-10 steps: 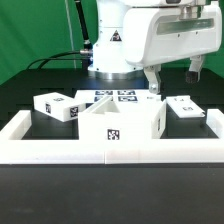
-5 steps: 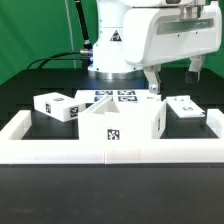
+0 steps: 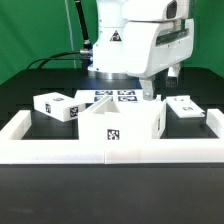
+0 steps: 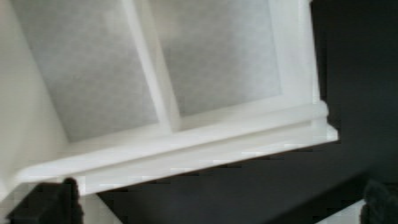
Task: Assemble cabinet
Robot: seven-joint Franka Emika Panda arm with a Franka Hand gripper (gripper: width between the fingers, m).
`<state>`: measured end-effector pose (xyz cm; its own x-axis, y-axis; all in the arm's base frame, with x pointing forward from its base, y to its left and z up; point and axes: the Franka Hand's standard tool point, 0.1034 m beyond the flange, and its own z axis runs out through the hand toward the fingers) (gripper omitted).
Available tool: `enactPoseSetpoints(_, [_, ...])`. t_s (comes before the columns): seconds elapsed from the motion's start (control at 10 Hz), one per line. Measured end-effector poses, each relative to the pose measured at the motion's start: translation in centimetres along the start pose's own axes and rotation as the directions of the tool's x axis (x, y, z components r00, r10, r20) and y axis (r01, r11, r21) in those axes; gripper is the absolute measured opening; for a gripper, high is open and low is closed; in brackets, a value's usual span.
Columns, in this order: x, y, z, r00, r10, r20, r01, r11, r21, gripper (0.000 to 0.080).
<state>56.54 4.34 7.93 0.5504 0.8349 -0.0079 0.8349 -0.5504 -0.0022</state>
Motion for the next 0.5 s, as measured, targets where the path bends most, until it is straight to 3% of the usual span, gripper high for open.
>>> enactPoseSetpoints(0.2, [-0.1,0.0,0.1,1.0,-0.007,0.001,0.007,1.0,0.001,0.0798])
enactPoseSetpoints(0.3, [-0.9,0.1,0.6,0.992,-0.128,-0.007,0.128,0.992,-0.009,0.0798])
enactPoseSetpoints(0.5, [-2.3,-0.4,1.5,0.98,-0.199,-0.001,0.199,0.98,0.004,0.0798])
